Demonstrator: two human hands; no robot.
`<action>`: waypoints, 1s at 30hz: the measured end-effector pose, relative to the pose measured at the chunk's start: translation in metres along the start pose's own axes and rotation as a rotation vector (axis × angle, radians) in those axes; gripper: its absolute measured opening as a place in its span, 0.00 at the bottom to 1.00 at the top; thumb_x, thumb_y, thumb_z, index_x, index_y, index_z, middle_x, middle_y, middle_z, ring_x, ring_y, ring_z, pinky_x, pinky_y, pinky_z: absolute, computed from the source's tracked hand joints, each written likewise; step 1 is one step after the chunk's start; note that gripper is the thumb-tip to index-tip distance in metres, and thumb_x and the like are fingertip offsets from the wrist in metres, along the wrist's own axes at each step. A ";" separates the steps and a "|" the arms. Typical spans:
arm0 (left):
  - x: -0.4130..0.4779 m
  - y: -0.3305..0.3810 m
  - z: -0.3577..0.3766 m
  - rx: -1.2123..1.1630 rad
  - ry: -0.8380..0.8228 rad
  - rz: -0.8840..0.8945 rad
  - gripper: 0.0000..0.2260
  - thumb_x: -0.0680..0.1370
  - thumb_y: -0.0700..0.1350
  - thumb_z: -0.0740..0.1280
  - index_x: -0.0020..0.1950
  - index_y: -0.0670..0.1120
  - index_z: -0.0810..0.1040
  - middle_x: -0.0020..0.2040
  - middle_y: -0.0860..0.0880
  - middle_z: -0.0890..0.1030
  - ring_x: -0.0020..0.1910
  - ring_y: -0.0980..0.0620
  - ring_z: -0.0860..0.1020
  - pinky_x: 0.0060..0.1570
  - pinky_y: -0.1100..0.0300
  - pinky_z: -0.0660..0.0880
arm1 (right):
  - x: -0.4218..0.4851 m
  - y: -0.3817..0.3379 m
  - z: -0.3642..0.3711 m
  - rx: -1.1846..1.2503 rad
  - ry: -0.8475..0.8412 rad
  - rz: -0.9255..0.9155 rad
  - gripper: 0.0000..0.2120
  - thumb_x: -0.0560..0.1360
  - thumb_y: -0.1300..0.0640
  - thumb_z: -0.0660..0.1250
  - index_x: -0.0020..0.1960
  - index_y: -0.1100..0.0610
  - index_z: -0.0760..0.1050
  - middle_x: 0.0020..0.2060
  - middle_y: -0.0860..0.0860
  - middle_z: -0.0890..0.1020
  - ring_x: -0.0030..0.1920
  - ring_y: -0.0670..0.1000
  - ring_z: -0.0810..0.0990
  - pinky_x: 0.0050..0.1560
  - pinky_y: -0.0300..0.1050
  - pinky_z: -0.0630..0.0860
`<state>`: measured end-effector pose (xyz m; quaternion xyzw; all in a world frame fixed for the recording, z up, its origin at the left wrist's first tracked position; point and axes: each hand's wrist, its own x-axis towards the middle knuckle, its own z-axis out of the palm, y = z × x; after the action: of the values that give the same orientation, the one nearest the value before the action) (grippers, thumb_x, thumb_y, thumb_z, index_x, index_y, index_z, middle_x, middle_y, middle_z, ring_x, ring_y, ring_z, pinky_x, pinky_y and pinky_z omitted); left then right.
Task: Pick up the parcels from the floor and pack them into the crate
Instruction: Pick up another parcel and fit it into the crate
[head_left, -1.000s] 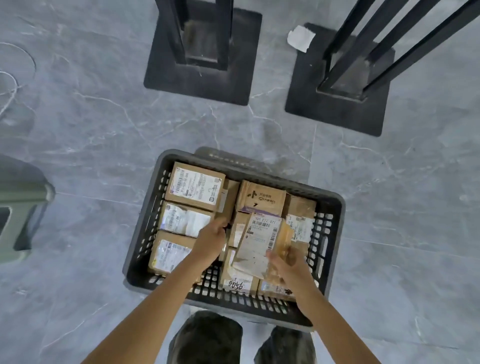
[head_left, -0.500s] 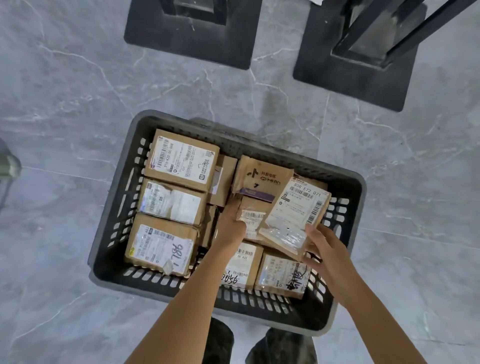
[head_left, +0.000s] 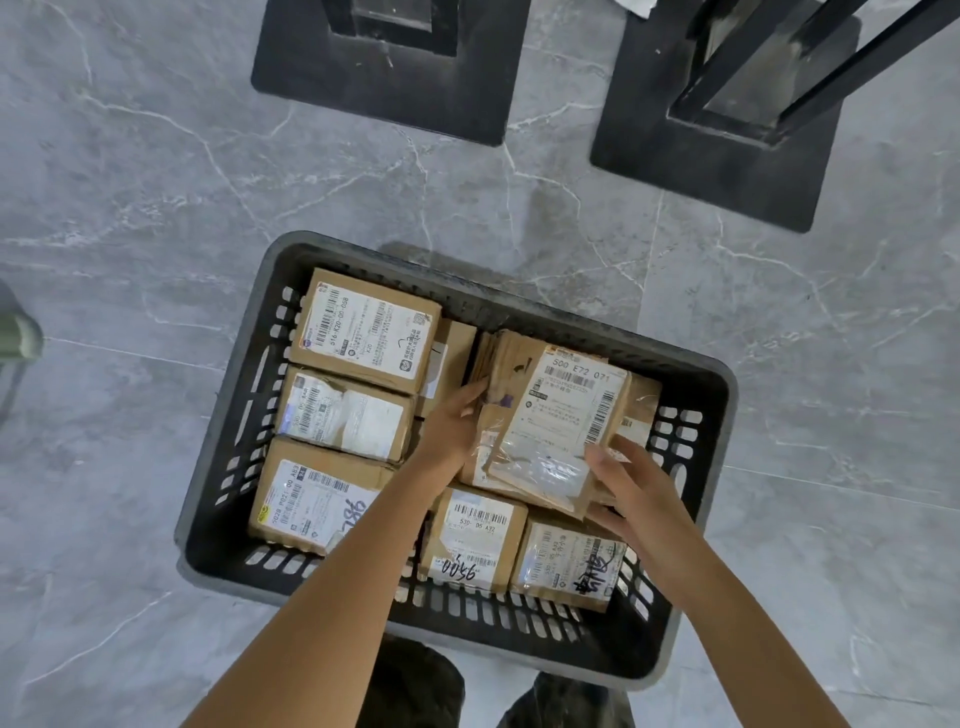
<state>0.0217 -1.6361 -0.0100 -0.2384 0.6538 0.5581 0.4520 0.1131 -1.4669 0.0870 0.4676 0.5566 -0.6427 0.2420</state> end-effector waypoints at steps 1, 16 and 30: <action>-0.001 0.005 -0.002 -0.049 -0.003 -0.052 0.18 0.81 0.36 0.55 0.69 0.47 0.73 0.65 0.50 0.75 0.59 0.54 0.75 0.53 0.63 0.76 | 0.002 -0.004 0.006 -0.022 0.003 -0.003 0.35 0.60 0.42 0.71 0.65 0.50 0.69 0.53 0.51 0.82 0.50 0.49 0.83 0.49 0.44 0.80; -0.017 0.042 -0.059 0.029 0.069 -0.201 0.16 0.83 0.51 0.53 0.57 0.44 0.76 0.50 0.45 0.81 0.46 0.49 0.79 0.39 0.60 0.73 | 0.033 -0.033 0.103 -0.471 0.086 -0.035 0.36 0.67 0.41 0.74 0.66 0.55 0.61 0.55 0.49 0.74 0.49 0.48 0.75 0.33 0.32 0.67; -0.038 0.032 -0.053 0.937 0.301 0.162 0.16 0.83 0.48 0.53 0.42 0.43 0.74 0.35 0.47 0.75 0.34 0.48 0.76 0.31 0.57 0.71 | 0.073 -0.049 0.152 -0.666 0.395 -0.100 0.55 0.61 0.38 0.77 0.73 0.63 0.50 0.67 0.59 0.62 0.63 0.60 0.71 0.53 0.48 0.74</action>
<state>-0.0039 -1.6855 0.0370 -0.0361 0.9087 0.1968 0.3665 -0.0103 -1.5822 0.0391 0.4503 0.7927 -0.3357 0.2371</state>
